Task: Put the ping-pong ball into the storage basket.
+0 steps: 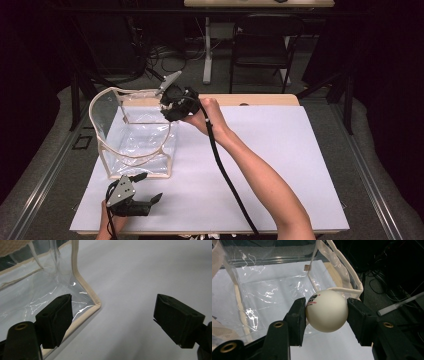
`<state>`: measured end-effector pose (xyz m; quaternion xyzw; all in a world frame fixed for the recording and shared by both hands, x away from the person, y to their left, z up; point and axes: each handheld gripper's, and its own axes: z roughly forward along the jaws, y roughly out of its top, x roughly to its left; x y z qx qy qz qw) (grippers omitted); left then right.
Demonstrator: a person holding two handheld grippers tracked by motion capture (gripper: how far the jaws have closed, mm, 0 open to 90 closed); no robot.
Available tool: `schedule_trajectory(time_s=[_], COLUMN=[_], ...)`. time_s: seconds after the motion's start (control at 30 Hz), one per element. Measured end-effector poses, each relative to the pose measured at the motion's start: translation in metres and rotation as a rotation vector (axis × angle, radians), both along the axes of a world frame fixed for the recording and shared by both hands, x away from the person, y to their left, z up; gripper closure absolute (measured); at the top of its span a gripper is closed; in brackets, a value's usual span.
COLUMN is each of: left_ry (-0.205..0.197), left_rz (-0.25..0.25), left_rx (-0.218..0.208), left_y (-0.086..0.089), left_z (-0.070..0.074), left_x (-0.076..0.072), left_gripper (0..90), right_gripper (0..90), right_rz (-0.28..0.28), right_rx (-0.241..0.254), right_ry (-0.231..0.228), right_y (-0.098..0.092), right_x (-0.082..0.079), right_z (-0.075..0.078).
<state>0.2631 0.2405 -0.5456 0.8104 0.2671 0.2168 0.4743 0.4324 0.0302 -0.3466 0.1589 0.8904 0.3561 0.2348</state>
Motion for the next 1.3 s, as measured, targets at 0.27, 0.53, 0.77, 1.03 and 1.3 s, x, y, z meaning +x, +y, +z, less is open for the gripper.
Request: schedule_trajectory(time_s=[0.27, 0.53, 0.77, 1.03, 1.3], left_ry=[0.000, -0.001, -0.003, -0.003, -0.002], left_rz=[0.000, -0.002, 0.000, 0.000, 0.000], left_rx=[0.000, 0.002, 0.000, 0.000, -0.001], left_y=[0.000, 0.000, 0.000, 0.000, 0.000], left_z=[0.000, 0.000, 0.000, 0.000, 0.000], left_x=[0.000, 0.000, 0.000, 0.000, 0.000], left_gripper=[16.1, 16.1, 16.1, 16.1, 16.1], right_gripper=[50.6, 50.6, 50.5, 50.5, 50.5], right_rz=[0.005, 0.018, 0.027, 0.039, 0.053], right_rx=[-0.008, -0.012, -0.020, -0.024, -0.041], right_ry=[0.000, 0.003, 0.008, 0.009, 0.019], right_y=[0.005, 0.011, 0.017, 0.023, 0.031], right_x=[0.000, -0.002, -0.003, -0.005, -0.006], right_z=[-0.001, -0.002, -0.003, -0.003, -0.006])
